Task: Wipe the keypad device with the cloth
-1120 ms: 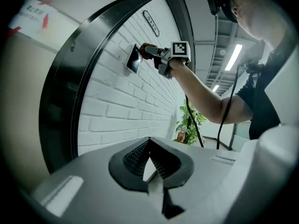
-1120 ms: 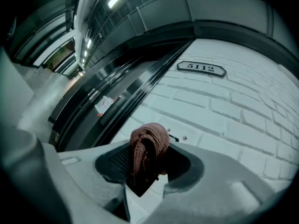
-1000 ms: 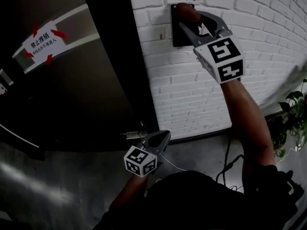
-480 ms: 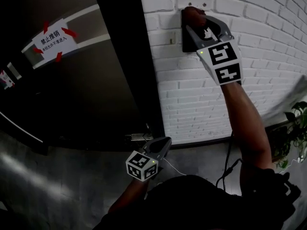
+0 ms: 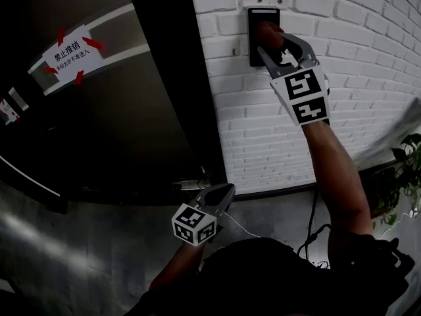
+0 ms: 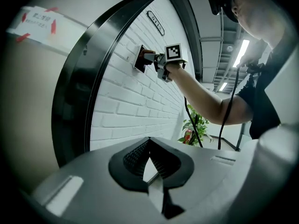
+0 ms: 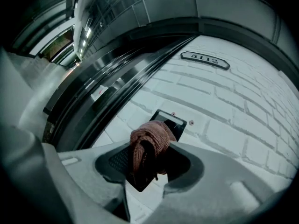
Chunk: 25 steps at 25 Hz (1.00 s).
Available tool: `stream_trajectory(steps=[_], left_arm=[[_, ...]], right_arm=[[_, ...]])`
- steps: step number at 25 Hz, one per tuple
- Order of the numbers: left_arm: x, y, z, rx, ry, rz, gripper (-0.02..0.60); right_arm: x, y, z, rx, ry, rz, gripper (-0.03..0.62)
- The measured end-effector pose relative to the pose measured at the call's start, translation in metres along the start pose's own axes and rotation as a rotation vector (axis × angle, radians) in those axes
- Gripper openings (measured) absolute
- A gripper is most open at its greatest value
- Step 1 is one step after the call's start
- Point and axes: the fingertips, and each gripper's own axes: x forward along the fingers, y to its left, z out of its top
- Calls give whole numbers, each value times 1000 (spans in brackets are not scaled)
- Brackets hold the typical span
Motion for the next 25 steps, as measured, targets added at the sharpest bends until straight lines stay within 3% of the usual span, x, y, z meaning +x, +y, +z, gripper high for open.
stream_trajectory(steps=[25], left_arm=[[-4, 1, 2, 10, -2, 6, 17]], right_arm=[[-12, 43, -63, 75, 109, 67, 156]])
